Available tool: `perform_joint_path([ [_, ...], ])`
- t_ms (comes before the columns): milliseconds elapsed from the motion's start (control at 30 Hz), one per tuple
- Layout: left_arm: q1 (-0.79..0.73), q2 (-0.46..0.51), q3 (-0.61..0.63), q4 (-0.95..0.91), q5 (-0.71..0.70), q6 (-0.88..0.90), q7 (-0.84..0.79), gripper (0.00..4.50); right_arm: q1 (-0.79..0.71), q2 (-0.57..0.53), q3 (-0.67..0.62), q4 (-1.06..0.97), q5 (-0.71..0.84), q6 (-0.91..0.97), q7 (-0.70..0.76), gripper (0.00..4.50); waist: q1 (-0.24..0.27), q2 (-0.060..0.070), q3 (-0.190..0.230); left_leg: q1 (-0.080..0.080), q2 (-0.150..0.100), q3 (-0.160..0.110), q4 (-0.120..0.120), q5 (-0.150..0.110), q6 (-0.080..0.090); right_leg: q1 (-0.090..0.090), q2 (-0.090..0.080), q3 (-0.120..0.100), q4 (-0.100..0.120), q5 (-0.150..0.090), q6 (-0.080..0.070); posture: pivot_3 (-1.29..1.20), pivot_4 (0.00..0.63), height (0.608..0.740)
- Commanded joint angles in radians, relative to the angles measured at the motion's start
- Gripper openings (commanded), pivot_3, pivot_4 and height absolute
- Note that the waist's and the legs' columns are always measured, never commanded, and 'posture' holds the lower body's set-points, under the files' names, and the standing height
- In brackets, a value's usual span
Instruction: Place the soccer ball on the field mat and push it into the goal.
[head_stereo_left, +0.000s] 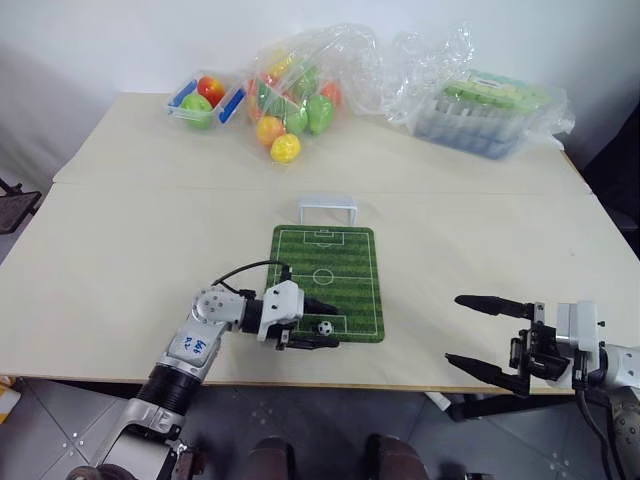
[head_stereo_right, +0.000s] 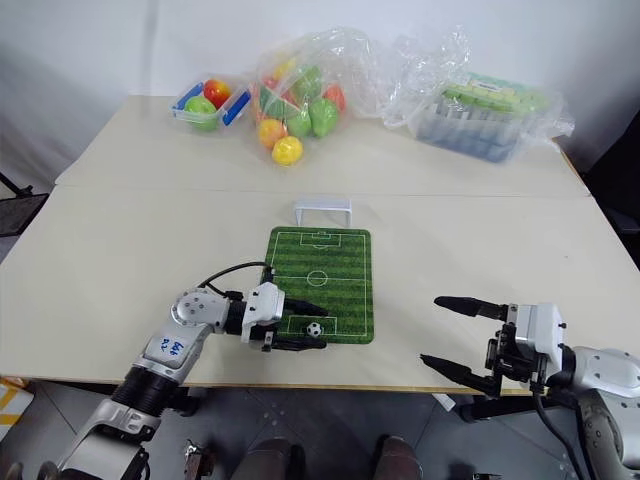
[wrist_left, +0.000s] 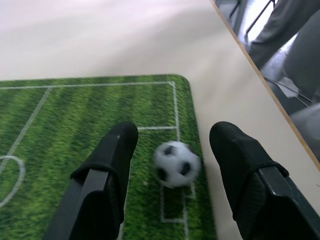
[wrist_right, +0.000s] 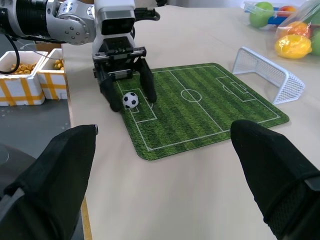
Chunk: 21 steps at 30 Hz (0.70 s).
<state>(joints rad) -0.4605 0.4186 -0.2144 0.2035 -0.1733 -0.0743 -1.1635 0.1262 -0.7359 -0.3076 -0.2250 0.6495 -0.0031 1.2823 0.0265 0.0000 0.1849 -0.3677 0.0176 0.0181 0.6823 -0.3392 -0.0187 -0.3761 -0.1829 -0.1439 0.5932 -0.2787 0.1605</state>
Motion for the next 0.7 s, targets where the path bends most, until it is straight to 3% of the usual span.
perform_joint_path([
  [33, 0.022, 0.032, 0.051, -0.073, -0.069, -0.009, -0.024, 2.76, -0.007, 0.007, 0.003, -0.011, 0.013, 0.003, 0.006, 4.50, 0.000, 0.000, 0.000, 0.000, 0.000, 0.000, 0.000, 0.000, 0.000, 0.000, 0.000, 0.000, 0.000, 0.000, 0.000, 0.00, 0.150, 0.740],
  [200, 0.136, 0.188, 0.153, -0.239, -0.230, 0.054, -0.152, 2.76, 0.003, -0.001, 0.001, -0.009, 0.023, 0.010, 0.024, 4.50, -0.007, 0.001, 0.000, 0.000, 0.000, 0.000, -0.001, 0.000, 0.000, 0.000, 0.000, 0.000, 0.000, 0.000, 0.000, 0.00, 0.150, 0.740],
  [367, 0.247, 0.308, 0.260, -0.351, -0.326, 0.135, -0.168, 2.76, -0.007, 0.006, -0.008, 0.013, 0.018, -0.015, 0.043, 4.50, 0.000, 0.001, 0.001, 0.000, 0.000, 0.000, 0.000, -0.001, 0.001, 0.000, 0.000, 0.001, -0.001, 0.000, 0.000, 0.00, 0.150, 0.740],
  [500, 0.429, 0.352, 0.326, -0.414, -0.365, 0.130, -0.195, 1.90, -0.019, 0.049, -0.007, 0.028, -0.003, -0.096, 0.045, 4.50, -0.003, 0.003, 0.001, 0.001, 0.000, 0.000, -0.001, -0.001, 0.000, 0.000, 0.000, 0.001, -0.001, 0.000, 0.000, 0.00, 0.150, 0.740],
  [700, 0.506, 0.265, 0.235, -0.437, -0.320, 0.104, -0.147, 0.07, -0.020, 0.066, 0.019, 0.029, -0.014, -0.133, 0.061, 4.50, 0.004, 0.004, 0.002, 0.001, 0.000, 0.001, -0.001, -0.002, 0.001, 0.000, 0.000, 0.002, -0.001, 0.000, 0.000, 0.00, 0.150, 0.740],
])
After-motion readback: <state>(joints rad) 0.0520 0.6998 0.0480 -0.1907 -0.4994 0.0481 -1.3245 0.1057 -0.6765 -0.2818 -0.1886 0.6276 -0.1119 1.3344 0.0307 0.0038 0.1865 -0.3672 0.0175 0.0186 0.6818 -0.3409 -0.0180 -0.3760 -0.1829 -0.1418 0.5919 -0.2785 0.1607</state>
